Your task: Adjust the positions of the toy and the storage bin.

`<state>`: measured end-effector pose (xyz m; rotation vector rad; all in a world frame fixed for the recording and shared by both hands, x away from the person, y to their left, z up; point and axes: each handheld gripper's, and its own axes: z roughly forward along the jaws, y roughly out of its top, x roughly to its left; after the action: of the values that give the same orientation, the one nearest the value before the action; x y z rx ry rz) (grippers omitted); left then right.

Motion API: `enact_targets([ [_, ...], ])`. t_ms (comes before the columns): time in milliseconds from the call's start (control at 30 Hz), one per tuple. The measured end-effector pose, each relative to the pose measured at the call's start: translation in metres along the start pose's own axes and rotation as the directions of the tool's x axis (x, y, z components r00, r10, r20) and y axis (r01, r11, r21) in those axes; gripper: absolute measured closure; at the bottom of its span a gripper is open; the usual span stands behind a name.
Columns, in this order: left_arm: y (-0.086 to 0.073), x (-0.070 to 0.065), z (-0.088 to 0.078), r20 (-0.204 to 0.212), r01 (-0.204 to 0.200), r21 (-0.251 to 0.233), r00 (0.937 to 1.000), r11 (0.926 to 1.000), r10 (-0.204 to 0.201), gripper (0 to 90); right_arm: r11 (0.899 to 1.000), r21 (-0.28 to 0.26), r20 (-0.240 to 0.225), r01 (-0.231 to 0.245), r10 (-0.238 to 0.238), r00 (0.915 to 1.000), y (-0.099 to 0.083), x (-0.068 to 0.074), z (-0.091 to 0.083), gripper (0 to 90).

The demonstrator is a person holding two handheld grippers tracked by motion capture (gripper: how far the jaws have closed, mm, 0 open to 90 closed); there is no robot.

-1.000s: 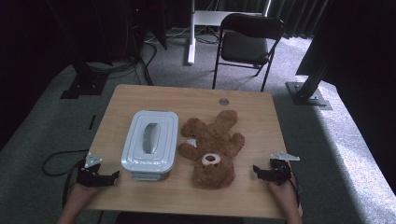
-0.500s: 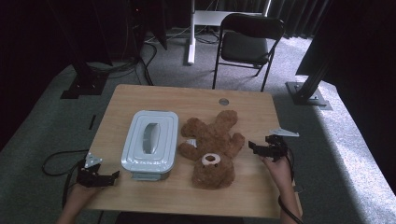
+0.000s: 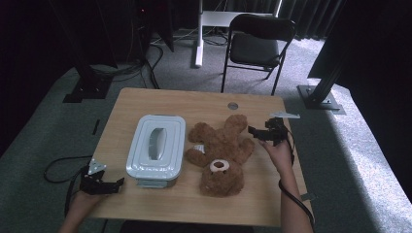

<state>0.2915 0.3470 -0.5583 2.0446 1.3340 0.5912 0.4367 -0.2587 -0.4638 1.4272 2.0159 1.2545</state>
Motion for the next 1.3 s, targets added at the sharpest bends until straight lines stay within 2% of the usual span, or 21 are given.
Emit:
enact_targets([
  [33,0.0,0.0,0.0,0.0,0.0,0.0,1.0,1.0,0.0,0.6,1.0,0.001,-0.004,-0.003,0.003,1.0,0.008,0.002,0.006,12.3],
  [267,0.0,0.0,0.0,0.0,0.0,0.0,1.0,1.0,0.0,0.6,1.0,0.013,-0.026,-0.01,0.01,0.9996,0.03,0.007,0.027,12.4],
  [400,0.0,0.0,0.0,0.0,0.0,0.0,1.0,1.0,0.0,0.6,0.999,0.04,-0.026,-0.014,0.015,0.9995,0.04,0.008,0.044,12.3],
  [633,0.0,0.0,0.0,0.0,0.0,0.0,1.0,1.0,0.0,0.6,0.995,0.099,-0.054,-0.034,0.039,0.9978,0.04,0.009,0.068,12.3],
  [767,0.0,0.0,0.0,0.0,0.0,0.0,1.0,1.0,0.0,0.6,0.989,0.139,-0.079,-0.041,0.053,0.9955,0.036,0.008,0.075,12.3],
  [900,0.0,0.0,0.0,0.0,0.0,0.0,1.0,1.0,0.0,0.6,0.984,0.17,-0.125,-0.049,0.071,0.9896,0.031,0.007,0.078,14.6],
  [1067,0.0,0.0,0.0,0.0,0.0,0.0,1.0,1.0,0.0,0.6,0.982,0.188,-0.188,-0.028,0.064,0.98,0.027,0.007,0.075,29.0],
  [1100,0.0,0.0,0.0,0.0,0.001,0.0,1.0,1.0,-0.001,0.6,0.982,0.187,-0.188,-0.029,0.064,0.9801,0.026,0.007,0.074,31.1],
  [1167,0.0,0.0,0.0,-0.001,0.001,0.0,1.0,1.0,-0.001,0.6,0.982,0.187,-0.194,-0.025,0.062,0.9792,0.025,0.005,0.071,40.7],
  [1233,0.0,0.0,0.0,-0.001,0.001,0.0,1.0,1.0,-0.001,0.6,0.982,0.189,-0.177,-0.023,0.058,0.9826,0.023,0.003,0.068,54.7],
  [1300,0.0,0.0,0.0,-0.001,0.001,0.0,1.0,1.0,-0.001,0.6,0.984,0.177,-0.176,-0.015,0.047,0.9833,0.022,0.001,0.064,63.1],
])
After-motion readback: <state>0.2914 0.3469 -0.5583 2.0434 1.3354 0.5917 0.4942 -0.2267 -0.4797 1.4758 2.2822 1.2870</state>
